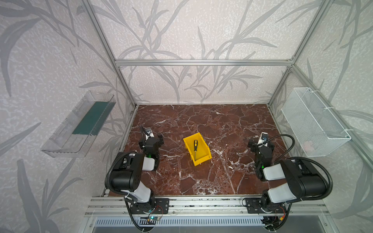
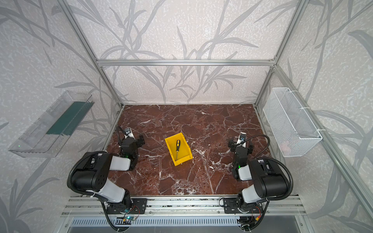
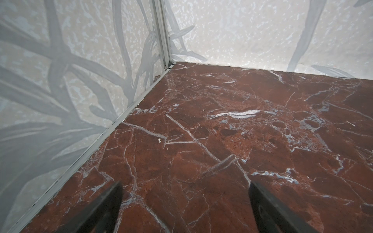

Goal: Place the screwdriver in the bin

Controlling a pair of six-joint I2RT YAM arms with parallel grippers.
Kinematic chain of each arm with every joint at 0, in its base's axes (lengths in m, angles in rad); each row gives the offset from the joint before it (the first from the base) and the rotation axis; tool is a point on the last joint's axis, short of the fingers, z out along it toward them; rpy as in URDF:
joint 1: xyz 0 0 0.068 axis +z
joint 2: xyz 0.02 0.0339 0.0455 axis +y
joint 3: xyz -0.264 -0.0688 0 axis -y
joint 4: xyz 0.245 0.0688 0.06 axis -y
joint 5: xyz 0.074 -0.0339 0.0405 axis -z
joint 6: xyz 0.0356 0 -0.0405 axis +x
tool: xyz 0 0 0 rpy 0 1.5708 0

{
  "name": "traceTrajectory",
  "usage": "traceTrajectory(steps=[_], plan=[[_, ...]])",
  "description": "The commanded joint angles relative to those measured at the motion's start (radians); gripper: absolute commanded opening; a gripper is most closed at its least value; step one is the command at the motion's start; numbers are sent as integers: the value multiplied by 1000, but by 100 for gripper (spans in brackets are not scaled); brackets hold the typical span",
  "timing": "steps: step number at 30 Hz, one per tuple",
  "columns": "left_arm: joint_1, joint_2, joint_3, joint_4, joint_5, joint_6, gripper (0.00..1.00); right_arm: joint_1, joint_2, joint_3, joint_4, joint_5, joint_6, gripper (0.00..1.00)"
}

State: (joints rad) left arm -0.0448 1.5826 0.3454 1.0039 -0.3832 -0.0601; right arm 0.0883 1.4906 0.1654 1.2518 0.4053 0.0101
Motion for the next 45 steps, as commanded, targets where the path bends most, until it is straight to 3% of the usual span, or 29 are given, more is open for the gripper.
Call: traceTrajectory(steps=[1,5,7,9,12,45], plan=[[-3,1,14,14,-3,15,99,-17,-23,85,-180,-145,63,99],[-3,1,14,15,-5,14,99,-16,32,209,-372,-289,-3,99],[-4,1,14,14,-4,15,99,0,68,212,-326,-319,-49,99],[-3,1,14,15,-5,15,99,4,97,197,-247,-321,-64,99],[-4,1,14,15,-4,15,99,4,77,210,-309,-321,-60,99],[-3,1,14,12,-3,15,99,4,89,200,-269,-321,-61,99]])
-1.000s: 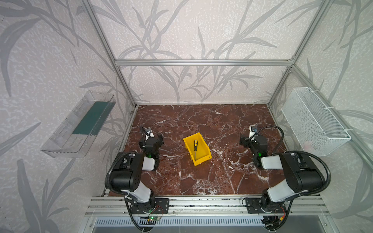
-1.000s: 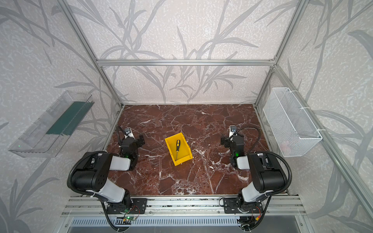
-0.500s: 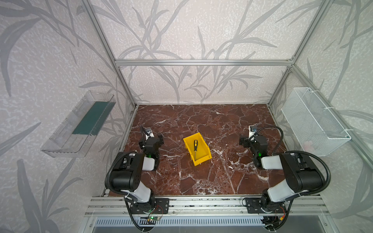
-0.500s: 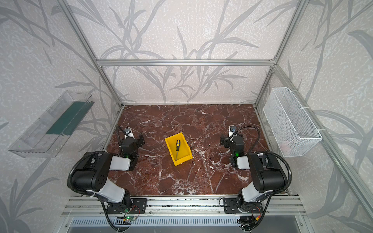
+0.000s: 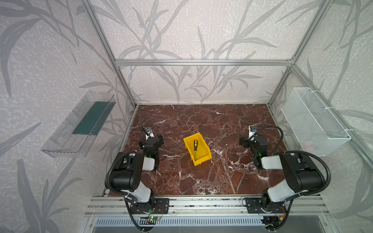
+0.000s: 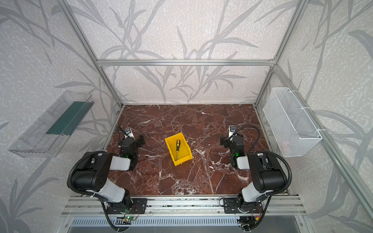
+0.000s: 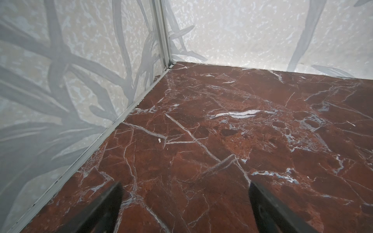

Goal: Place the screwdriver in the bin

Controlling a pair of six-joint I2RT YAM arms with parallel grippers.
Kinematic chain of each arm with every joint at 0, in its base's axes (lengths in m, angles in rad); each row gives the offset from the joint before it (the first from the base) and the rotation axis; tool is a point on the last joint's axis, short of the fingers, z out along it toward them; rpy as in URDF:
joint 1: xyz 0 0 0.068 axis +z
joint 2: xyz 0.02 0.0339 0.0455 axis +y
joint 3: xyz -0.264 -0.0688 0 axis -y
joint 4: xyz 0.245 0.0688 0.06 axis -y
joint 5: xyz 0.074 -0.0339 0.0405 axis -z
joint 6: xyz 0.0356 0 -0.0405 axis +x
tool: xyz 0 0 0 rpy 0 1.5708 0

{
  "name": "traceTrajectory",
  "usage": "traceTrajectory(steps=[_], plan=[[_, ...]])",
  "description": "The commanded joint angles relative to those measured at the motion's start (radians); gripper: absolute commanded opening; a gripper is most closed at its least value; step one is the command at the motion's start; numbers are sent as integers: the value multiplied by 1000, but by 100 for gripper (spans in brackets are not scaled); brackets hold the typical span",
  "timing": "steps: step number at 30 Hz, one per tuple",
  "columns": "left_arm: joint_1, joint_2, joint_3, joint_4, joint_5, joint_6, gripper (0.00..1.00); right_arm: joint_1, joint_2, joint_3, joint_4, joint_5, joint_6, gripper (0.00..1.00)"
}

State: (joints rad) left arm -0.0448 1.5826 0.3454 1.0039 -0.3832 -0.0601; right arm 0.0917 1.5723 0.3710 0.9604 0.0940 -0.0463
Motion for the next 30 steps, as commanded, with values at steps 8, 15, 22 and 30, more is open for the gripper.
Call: traceTrajectory(steps=[8,15,22,30], plan=[[-3,1,14,13,-3,14,99,0,7,-6,22,-10,-4,99],[-3,2,14,12,-3,14,99,0,8,-6,22,-10,-5,99],[-3,1,15,9,-2,14,99,0,7,-6,22,-10,-5,99],[19,-4,20,-13,27,-3,99,0,8,-6,21,-10,-6,99]])
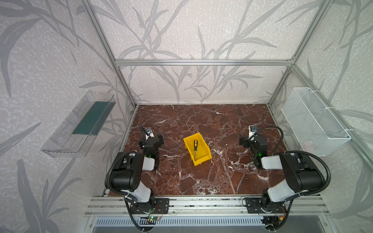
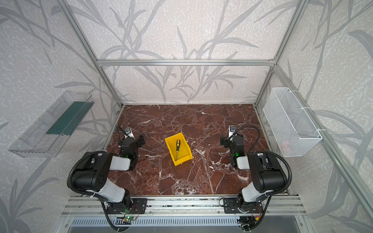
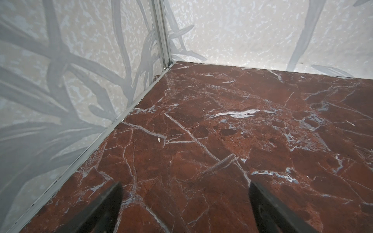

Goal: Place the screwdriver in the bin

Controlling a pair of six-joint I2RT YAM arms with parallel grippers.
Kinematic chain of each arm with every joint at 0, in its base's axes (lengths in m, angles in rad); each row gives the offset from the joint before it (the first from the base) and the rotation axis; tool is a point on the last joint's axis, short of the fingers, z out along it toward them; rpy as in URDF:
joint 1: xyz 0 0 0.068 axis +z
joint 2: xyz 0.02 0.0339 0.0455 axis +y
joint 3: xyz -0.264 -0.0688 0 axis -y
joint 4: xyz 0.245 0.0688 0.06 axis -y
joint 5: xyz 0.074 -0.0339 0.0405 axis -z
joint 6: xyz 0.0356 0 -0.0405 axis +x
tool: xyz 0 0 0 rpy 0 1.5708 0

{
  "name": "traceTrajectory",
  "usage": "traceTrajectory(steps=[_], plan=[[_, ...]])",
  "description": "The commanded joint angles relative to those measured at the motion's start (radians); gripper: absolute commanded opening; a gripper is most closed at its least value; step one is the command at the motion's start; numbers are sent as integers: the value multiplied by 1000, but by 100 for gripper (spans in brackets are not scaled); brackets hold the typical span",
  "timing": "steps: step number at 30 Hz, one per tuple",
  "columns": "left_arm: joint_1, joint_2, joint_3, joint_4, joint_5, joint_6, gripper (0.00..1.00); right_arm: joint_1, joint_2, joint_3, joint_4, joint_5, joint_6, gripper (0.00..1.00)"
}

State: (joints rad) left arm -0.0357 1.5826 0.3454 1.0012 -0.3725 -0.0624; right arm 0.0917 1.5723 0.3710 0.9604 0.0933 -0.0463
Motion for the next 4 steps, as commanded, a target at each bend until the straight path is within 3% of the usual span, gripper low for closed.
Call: traceTrajectory(steps=[1,4], plan=[[10,-4,20,-9,16,-2,99,0,8,-6,22,-9,-5,99],[9,-4,20,-7,12,1,99,0,8,-6,22,-9,-5,99]])
